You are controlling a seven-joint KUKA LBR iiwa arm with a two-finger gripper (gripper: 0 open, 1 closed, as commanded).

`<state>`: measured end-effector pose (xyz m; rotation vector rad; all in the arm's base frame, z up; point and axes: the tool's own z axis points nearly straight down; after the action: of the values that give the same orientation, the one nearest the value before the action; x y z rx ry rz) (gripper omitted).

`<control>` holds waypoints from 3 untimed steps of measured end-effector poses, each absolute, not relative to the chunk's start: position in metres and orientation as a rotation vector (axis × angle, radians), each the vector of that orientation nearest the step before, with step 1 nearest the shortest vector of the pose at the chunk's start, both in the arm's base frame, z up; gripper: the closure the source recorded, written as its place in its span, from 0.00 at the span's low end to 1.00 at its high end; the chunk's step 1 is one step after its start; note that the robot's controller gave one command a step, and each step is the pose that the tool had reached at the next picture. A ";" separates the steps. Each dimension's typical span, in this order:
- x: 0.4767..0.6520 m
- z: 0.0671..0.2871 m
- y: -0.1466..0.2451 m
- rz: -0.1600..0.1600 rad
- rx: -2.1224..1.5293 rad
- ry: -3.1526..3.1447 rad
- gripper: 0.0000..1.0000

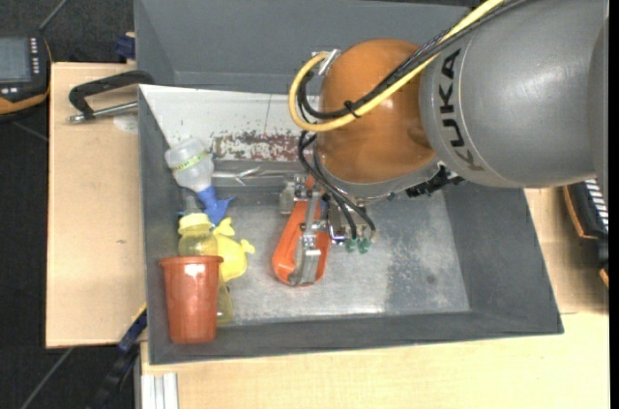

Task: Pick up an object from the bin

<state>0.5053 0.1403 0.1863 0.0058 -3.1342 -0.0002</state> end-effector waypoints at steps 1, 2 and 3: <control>0.507 0.191 0.140 -0.003 0.002 -3.143 0.00; 0.511 0.165 0.123 -0.006 0.127 -3.144 0.00; 0.533 0.108 0.089 -0.004 0.205 -3.141 0.00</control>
Offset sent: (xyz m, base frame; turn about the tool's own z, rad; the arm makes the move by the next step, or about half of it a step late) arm 0.0134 -0.0741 -0.1032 -0.2762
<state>0.5334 0.0893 0.1083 0.2047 -3.1411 -0.0038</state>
